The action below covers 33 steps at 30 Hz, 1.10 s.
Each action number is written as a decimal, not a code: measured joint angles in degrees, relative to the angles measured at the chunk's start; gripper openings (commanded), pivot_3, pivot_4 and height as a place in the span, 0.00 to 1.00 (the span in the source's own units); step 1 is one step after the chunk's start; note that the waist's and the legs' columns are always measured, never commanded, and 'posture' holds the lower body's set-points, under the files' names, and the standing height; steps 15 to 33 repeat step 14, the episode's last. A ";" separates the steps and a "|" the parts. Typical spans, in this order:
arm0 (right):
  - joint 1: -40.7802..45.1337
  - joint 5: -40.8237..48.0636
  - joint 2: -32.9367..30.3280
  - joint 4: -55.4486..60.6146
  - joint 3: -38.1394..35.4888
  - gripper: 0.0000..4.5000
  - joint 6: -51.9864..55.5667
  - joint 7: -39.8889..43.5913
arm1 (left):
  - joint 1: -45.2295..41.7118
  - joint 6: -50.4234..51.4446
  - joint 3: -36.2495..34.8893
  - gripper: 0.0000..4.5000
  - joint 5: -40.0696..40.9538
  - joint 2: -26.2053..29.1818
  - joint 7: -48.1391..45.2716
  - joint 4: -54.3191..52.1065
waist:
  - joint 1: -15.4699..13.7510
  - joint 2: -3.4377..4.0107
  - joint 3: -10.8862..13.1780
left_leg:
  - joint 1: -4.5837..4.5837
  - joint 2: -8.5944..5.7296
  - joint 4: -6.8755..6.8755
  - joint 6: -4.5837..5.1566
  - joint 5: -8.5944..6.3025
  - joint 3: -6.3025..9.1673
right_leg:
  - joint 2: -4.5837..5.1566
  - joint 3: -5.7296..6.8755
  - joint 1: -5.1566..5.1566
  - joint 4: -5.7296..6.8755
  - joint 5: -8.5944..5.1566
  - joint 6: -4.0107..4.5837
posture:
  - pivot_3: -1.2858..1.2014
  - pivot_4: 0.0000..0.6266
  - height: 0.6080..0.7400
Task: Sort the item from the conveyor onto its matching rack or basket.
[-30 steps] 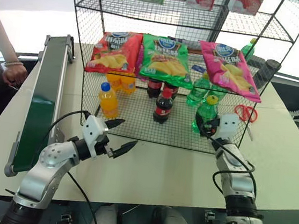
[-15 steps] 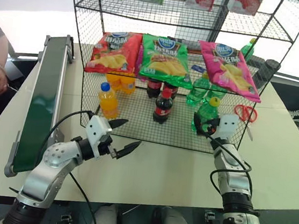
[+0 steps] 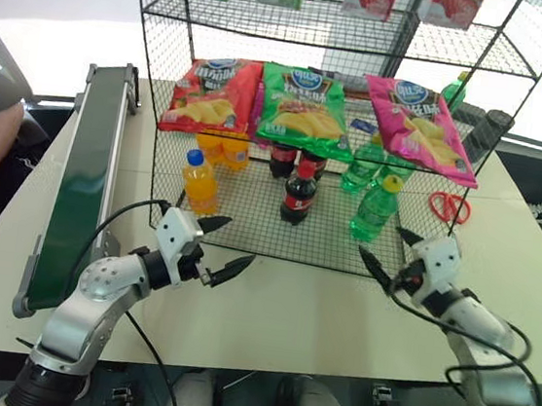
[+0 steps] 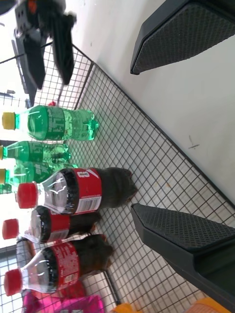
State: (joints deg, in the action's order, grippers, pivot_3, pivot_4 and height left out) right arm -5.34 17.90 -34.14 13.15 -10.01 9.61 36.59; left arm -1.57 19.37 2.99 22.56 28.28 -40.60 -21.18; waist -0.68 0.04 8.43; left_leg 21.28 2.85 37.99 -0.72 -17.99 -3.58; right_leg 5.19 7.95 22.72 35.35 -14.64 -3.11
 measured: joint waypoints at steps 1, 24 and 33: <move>-1.31 1.72 -1.52 2.12 -1.34 0.98 1.50 1.18 | -0.06 0.26 -0.06 1.00 -0.01 0.18 0.01 0.29 | -0.03 0.02 -0.01 | 0.00 0.00 0.00 0.00 0.00 0.00 | 0.00 0.00 0.00 0.00 0.00 0.00 | 0.52 0.24 0.97; -4.74 7.25 -6.89 9.50 -7.15 0.98 9.04 5.79 | 1.20 -0.35 -1.74 1.00 -0.85 3.25 -1.92 3.04 | -0.14 -0.08 -0.03 | 0.03 -0.01 0.00 0.00 0.00 0.04 | -0.03 0.00 0.00 -0.08 -0.01 0.02 | 0.52 0.24 0.97; -4.74 7.25 -6.89 9.50 -7.15 0.98 9.04 5.79 | 1.20 -0.35 -1.74 1.00 -0.85 3.25 -1.92 3.04 | -0.14 -0.08 -0.03 | 0.03 -0.01 0.00 0.00 0.00 0.04 | -0.03 0.00 0.00 -0.08 -0.01 0.02 | 0.52 0.24 0.97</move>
